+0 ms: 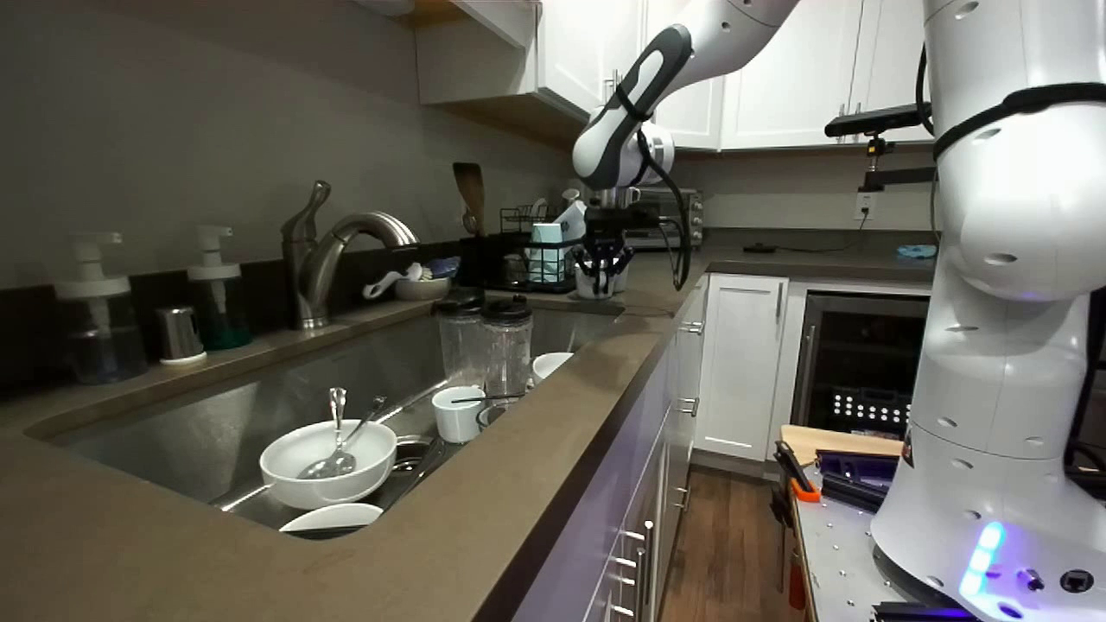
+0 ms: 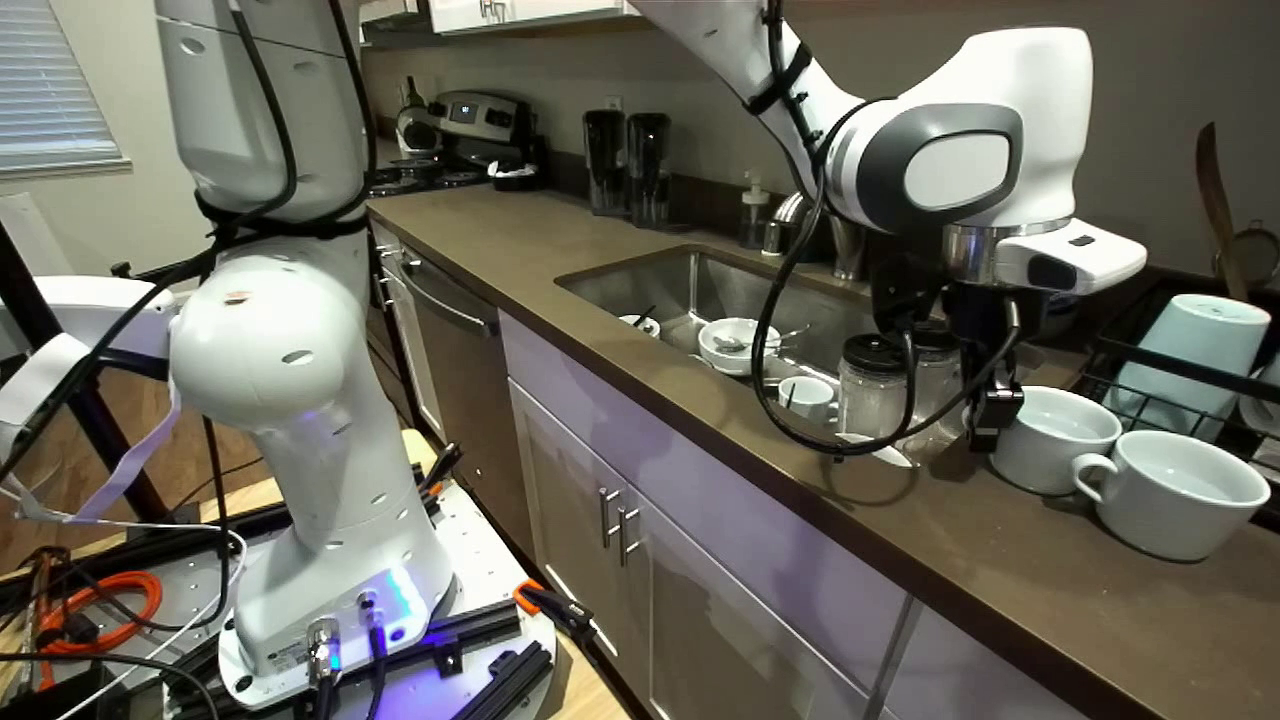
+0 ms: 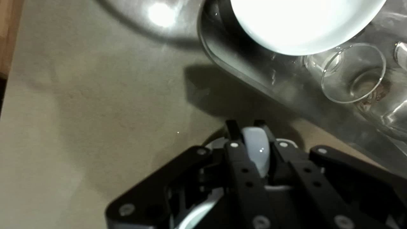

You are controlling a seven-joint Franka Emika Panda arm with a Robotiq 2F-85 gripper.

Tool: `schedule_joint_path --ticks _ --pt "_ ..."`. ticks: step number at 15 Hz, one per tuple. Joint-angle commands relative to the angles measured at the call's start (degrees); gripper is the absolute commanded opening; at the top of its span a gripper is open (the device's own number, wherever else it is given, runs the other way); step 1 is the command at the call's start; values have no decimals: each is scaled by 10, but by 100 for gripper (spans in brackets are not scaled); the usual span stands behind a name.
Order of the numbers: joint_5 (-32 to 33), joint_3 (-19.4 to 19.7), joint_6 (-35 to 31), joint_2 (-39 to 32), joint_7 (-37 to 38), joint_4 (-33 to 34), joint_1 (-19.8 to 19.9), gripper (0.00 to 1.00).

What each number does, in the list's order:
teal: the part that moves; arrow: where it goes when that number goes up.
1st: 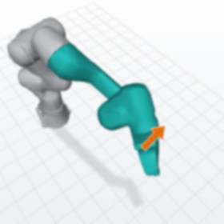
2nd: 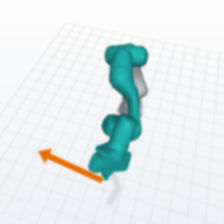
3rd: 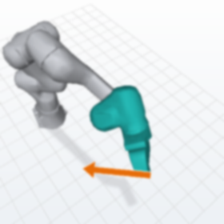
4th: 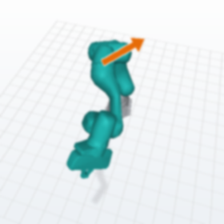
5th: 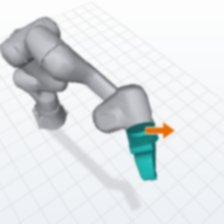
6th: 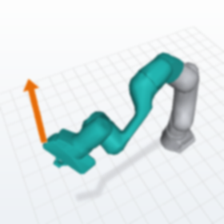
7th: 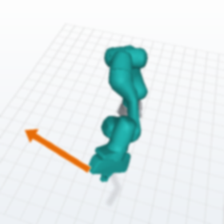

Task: Pour the water in the sink from the first cup and move the cup to the left

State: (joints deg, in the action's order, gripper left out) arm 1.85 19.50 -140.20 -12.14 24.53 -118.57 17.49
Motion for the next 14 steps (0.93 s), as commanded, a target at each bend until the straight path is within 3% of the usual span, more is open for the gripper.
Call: schedule_joint_path --ticks 1,14 --pt "14 9 -8 -1 5 5 -8 4" --pt "60 14 11 61 12 -50 -21 4"
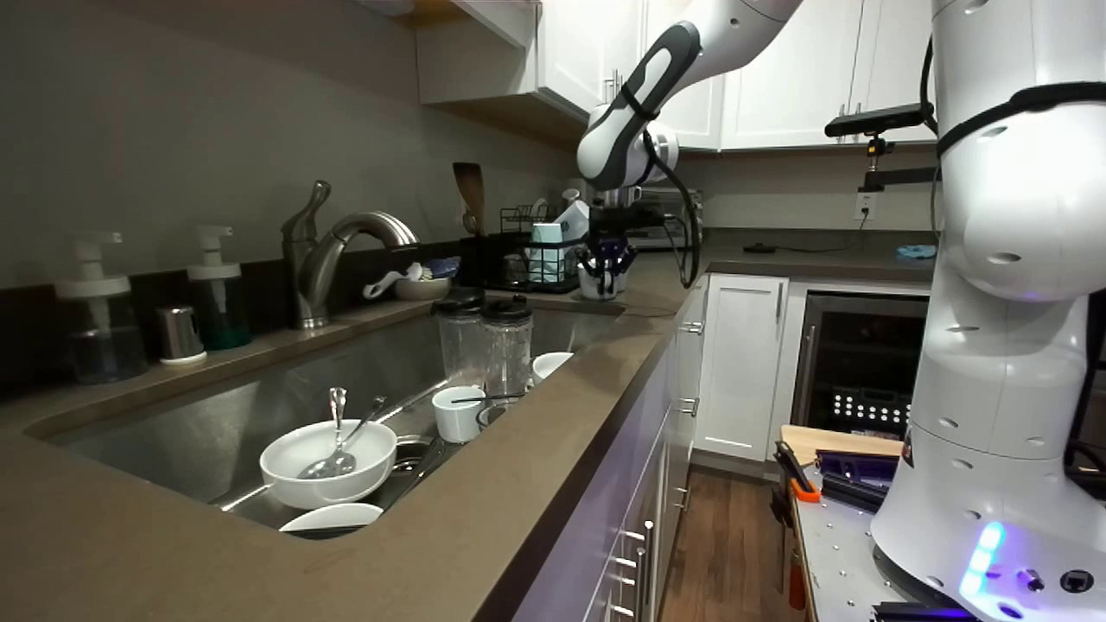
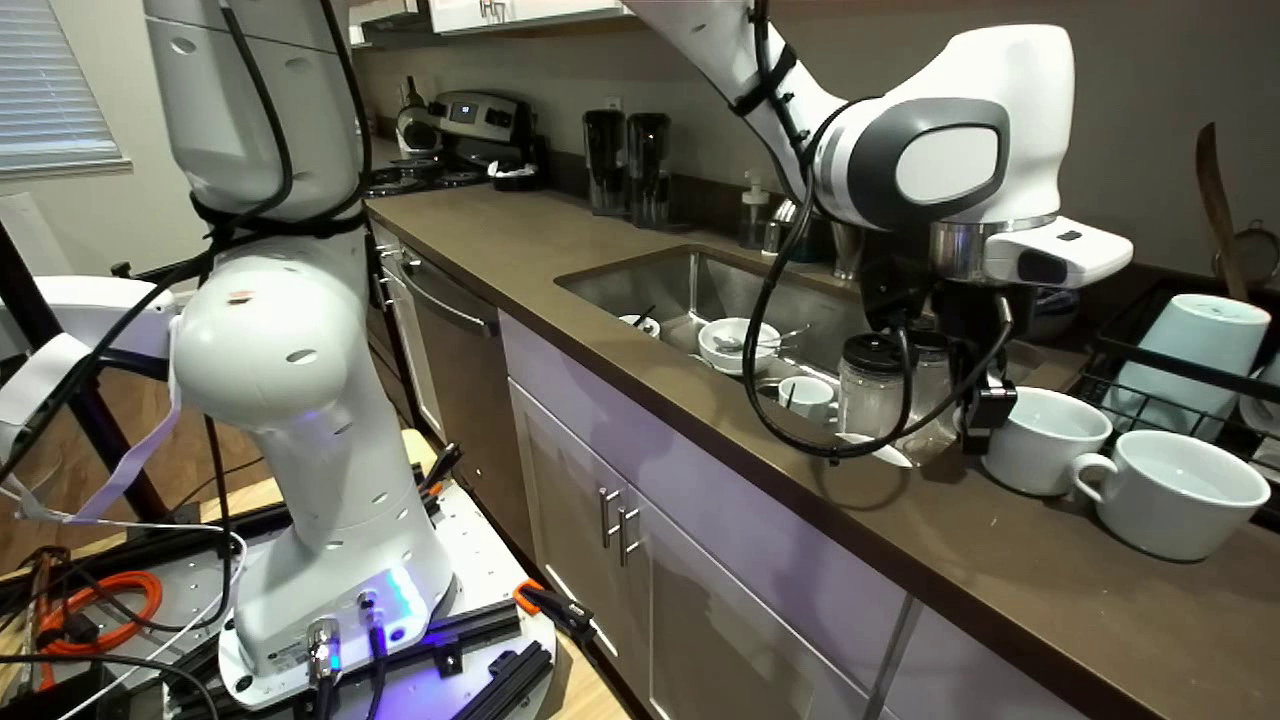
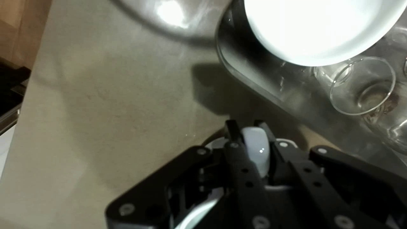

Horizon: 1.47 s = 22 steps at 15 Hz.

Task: Pour the water in the sink from the first cup and move the cup to the left

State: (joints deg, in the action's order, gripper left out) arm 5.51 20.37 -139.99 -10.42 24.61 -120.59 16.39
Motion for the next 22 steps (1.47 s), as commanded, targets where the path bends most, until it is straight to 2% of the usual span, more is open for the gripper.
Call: schedule_joint_path --ticks 1,6,12,18,22 --pt "26 4 10 50 10 -36 -10 4" --pt "34 -6 18 91 6 -63 -13 4" --pt "29 -38 45 148 -3 -88 -22 4" --pt "23 -81 79 198 -35 -114 -37 4" --pt "20 -103 82 226 -85 -142 -50 4"
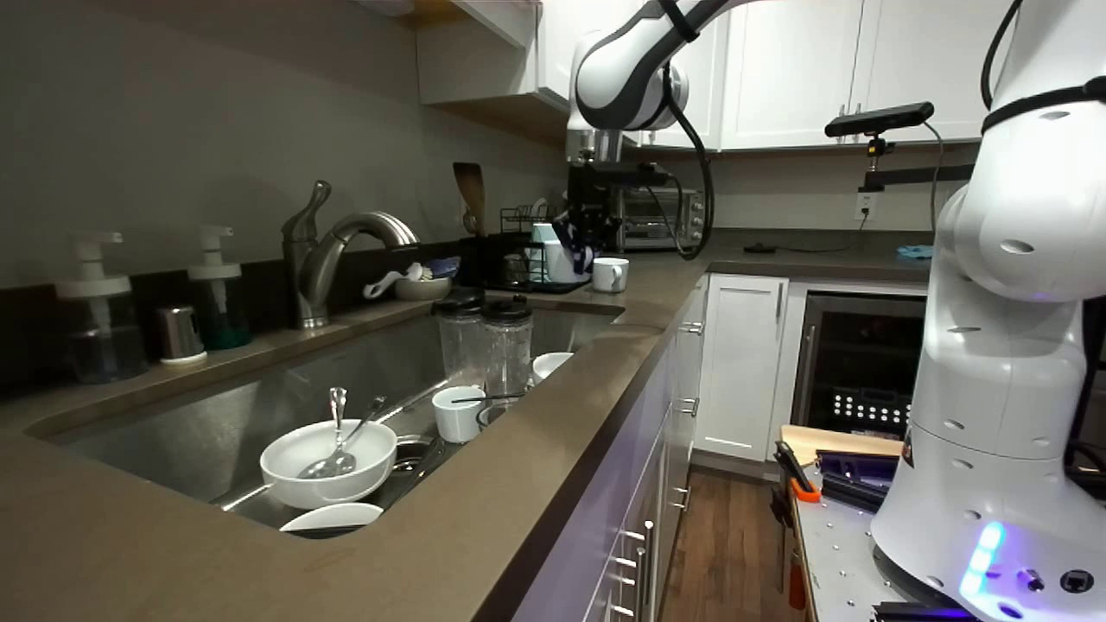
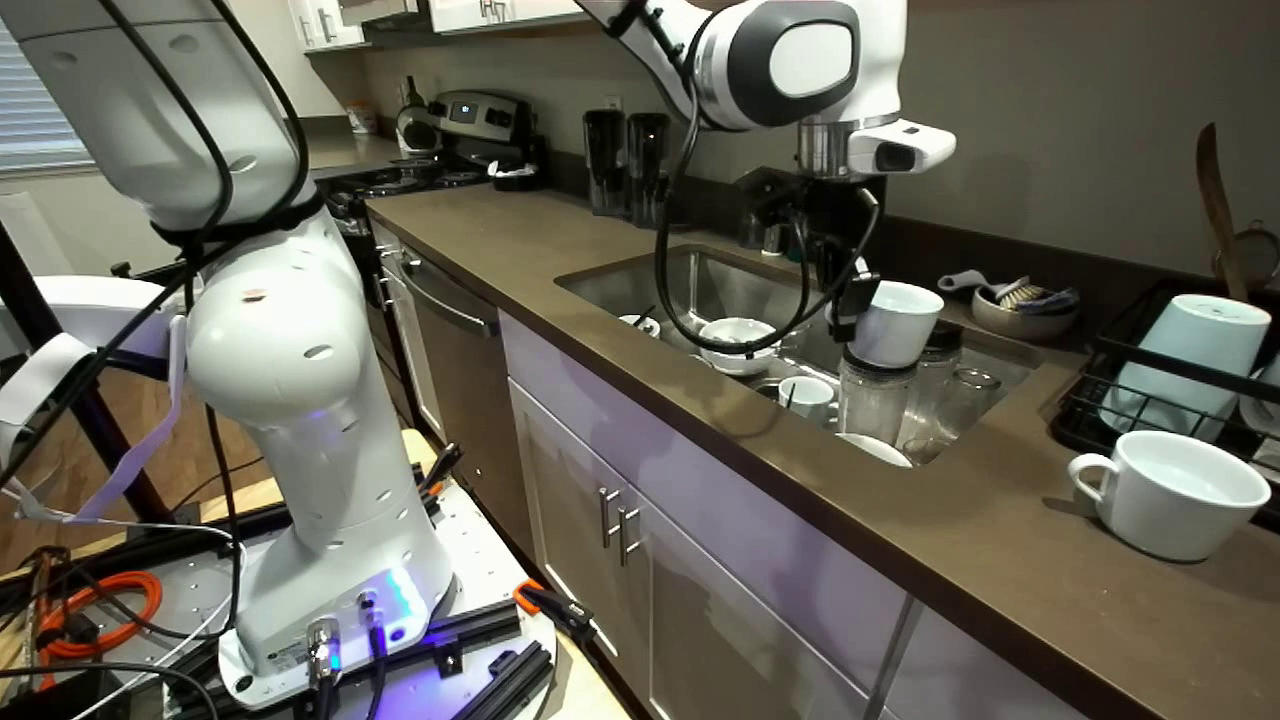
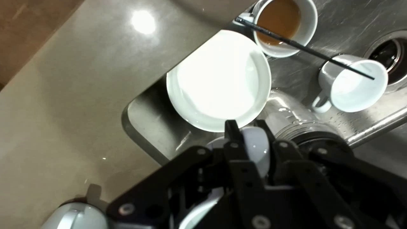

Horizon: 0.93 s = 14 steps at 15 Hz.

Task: Pour the water in the sink from the first cup and move the cup to the left

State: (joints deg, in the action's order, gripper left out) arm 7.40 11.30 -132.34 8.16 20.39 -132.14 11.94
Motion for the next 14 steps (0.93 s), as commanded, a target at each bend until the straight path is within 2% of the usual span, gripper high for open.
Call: schedule_joint_path --ticks 1,4,10,11,12,14 --pt "-1 -16 7 48 -58 -34 -9 4" --pt "2 -27 4 68 -105 -59 -19 4" --pt "-25 -27 11 101 -254 -95 -52 4" --pt "-32 -28 15 104 -256 -95 -54 4" --pt "-15 -33 2 76 -221 -88 -44 16" --pt "-18 -33 4 82 -230 -92 -49 16"
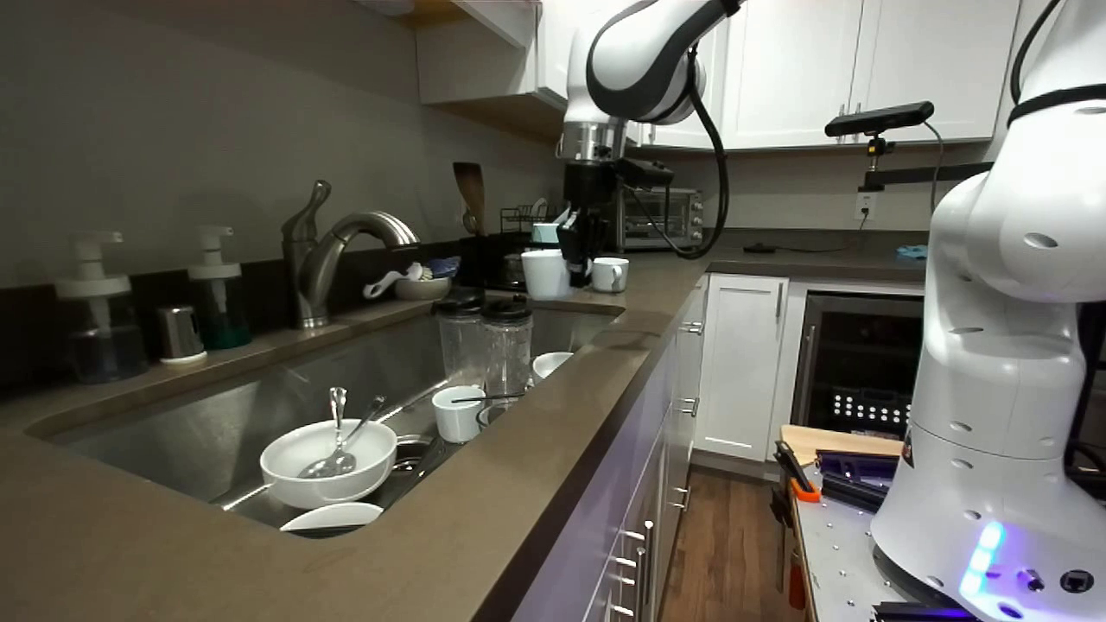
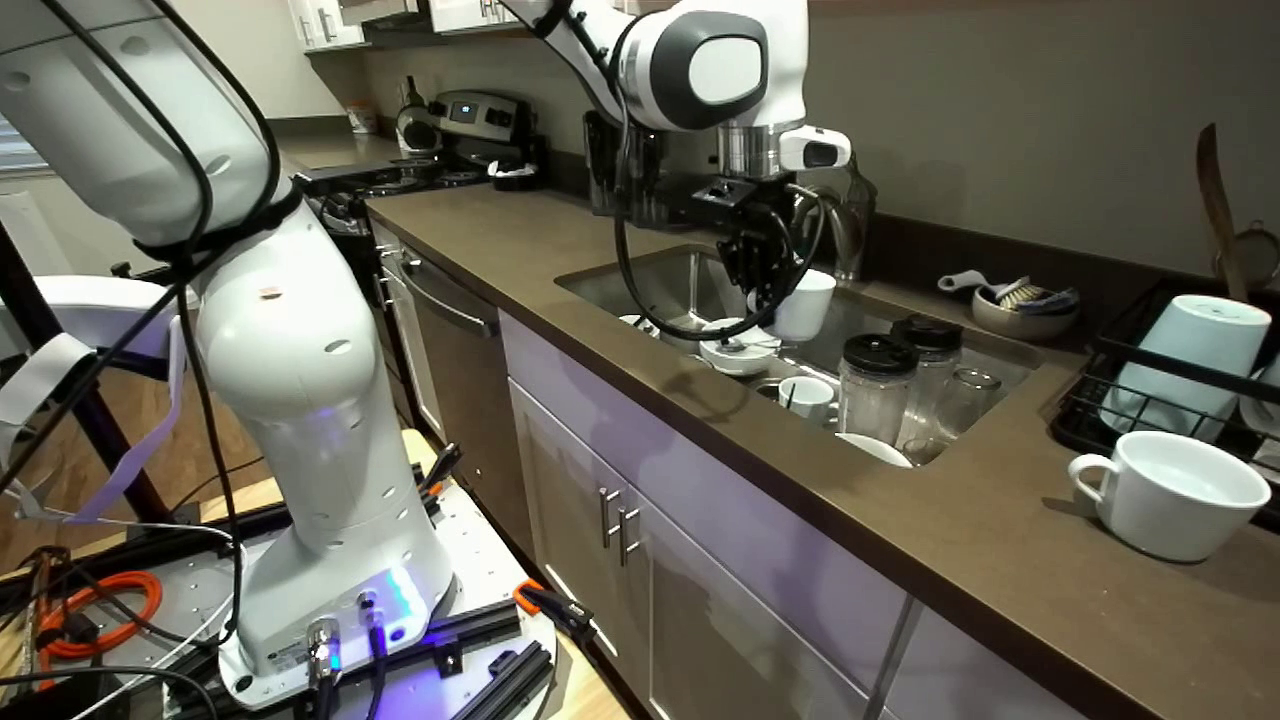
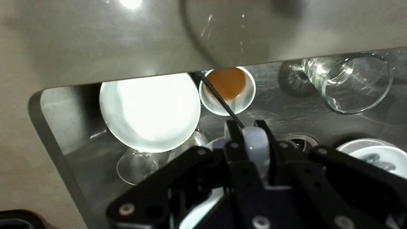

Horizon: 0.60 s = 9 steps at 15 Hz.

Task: Pour the water in the sink from the first cup and move the cup to the left

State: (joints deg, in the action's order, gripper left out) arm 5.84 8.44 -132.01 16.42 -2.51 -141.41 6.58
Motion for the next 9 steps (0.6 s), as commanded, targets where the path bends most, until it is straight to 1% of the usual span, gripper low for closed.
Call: schedule_joint_path --ticks 1,3,4,9 --pt "-2 -5 1 1 -3 0 4 16" --pt "-2 -4 1 2 -4 0 4 16" --pt "-2 -4 1 2 -5 0 4 4" --pt "2 -6 -1 -15 -60 11 -9 4"
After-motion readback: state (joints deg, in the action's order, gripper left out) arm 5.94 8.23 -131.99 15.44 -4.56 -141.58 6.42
